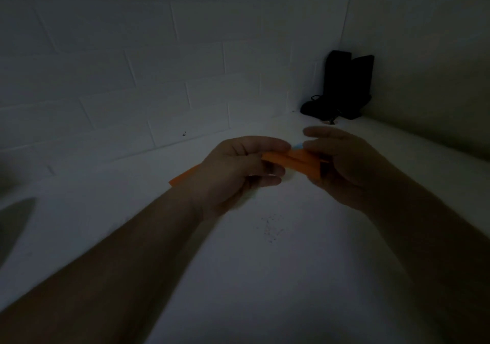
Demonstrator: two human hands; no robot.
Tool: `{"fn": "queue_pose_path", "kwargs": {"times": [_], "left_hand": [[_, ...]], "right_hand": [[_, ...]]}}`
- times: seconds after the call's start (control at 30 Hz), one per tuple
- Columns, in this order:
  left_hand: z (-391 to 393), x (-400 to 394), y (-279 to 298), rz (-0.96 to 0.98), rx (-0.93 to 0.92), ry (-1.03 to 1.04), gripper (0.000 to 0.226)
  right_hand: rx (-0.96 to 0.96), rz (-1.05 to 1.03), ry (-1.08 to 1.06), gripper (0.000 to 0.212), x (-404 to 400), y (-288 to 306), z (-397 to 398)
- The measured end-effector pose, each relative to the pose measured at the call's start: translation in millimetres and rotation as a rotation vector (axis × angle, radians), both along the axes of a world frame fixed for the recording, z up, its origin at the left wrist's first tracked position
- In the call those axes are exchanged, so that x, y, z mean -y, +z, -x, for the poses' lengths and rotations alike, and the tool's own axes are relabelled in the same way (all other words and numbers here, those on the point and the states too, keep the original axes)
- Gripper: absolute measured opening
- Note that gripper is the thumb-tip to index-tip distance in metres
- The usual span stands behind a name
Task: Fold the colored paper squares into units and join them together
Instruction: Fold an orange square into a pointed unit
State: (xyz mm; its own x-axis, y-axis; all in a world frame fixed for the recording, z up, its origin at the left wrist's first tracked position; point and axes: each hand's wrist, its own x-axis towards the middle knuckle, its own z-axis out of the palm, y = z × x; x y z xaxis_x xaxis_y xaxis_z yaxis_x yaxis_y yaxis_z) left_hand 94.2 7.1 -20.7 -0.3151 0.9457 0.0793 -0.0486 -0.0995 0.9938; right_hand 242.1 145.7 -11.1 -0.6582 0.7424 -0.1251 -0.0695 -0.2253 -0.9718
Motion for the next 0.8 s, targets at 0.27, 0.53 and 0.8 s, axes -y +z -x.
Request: {"fn": "queue_pose_path", "kwargs": {"times": [0.27,0.53,0.8], "left_hand": [[4.0,1.2,0.2,-0.033,-0.077,0.049,0.032],[1.6,4.6,1.3,0.021,0.072,-0.146,0.057],[-1.7,5.4,4.2,0.067,-0.032,0.063,0.032]], "right_hand": [[0.114,-0.358,0.200,0.030,15.2,-2.2,1.4],[-0.035,-0.383,0.362,0.036,8.0,-4.1,-3.5],[-0.074,-0.340,0.374,0.013,12.2,-3.1,-3.1]]}}
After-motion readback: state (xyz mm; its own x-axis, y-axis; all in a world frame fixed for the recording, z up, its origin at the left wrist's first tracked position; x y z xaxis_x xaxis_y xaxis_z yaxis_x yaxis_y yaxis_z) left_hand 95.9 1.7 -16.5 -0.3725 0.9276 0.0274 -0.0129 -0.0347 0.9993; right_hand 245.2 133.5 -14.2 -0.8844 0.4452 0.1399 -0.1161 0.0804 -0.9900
